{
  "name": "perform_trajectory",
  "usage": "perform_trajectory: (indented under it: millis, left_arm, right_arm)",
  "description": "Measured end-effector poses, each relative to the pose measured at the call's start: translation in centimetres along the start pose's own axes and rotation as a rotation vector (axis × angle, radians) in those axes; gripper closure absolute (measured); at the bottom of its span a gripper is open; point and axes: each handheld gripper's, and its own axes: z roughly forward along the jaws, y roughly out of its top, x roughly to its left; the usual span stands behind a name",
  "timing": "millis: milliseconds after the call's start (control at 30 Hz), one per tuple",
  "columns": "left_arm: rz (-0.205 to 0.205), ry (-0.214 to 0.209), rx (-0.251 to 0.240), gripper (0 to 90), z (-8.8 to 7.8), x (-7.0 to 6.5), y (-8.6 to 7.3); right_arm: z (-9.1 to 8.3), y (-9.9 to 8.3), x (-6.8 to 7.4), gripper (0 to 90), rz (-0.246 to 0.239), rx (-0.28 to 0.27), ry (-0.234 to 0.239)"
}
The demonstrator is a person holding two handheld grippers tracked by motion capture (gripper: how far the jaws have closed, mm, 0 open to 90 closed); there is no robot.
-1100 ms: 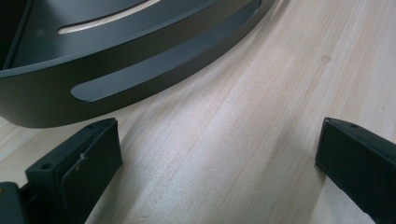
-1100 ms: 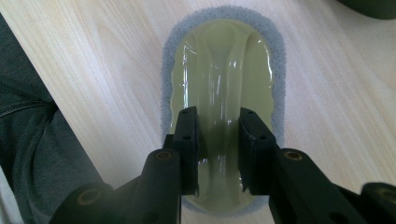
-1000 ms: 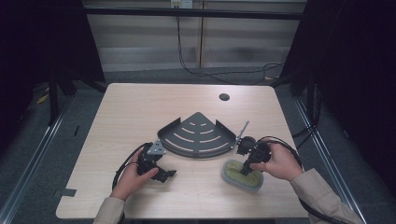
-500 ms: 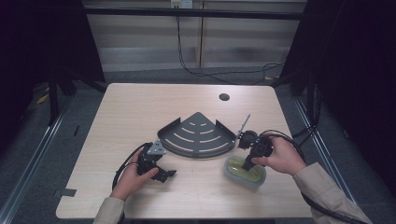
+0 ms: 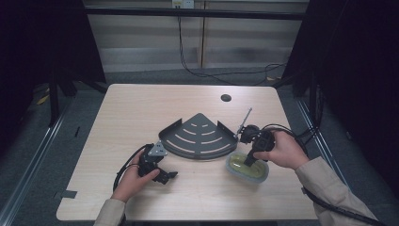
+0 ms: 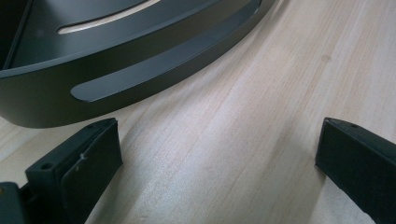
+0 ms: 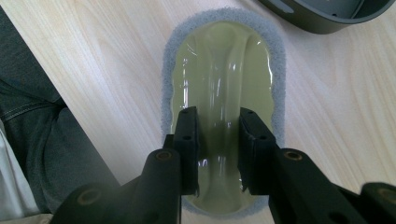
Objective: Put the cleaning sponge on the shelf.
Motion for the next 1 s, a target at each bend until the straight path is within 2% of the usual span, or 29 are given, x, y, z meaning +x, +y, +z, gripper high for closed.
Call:
perform_trajectory:
  millis: [533, 767, 1000]
  left_arm:
    - [0.000, -0.001, 0.000, 0.0, 0.0, 0.0, 0.0]
    - [0.000, -0.001, 0.000, 0.0, 0.0, 0.0, 0.0]
    - [-0.001, -0.001, 0.000, 0.0, 0.0, 0.0, 0.0]
  right_arm:
    - [-1.3, 1.0, -0.5, 71.4, 0.013, -0.006, -0.008]
    - [-1.9, 1.9, -0.6, 71.4, 0.024, -0.015, -0.009]
    - [-2.2, 2.7, -0.6, 71.4, 0.016, -0.018, -0.006]
